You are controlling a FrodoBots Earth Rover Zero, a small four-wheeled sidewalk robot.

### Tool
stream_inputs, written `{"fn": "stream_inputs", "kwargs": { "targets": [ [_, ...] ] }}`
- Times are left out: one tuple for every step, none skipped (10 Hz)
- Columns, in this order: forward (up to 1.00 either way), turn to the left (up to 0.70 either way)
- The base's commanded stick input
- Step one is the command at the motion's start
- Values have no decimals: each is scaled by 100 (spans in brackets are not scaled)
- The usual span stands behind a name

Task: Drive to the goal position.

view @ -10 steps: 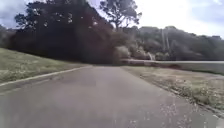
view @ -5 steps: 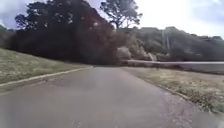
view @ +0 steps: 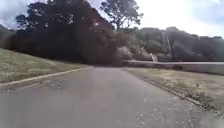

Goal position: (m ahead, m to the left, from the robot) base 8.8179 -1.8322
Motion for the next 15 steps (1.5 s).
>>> {"fn": "stream_inputs", "kwargs": {
  "targets": [
    [70, 0],
    [70, 0],
    [70, 0],
    [70, 0],
    [70, 0],
    [70, 0],
    [70, 0],
    [70, 0],
    [70, 0],
    [70, 0],
    [70, 0],
    [70, 0],
    [70, 0],
    [70, 0],
    [76, 0]
  ]
}}
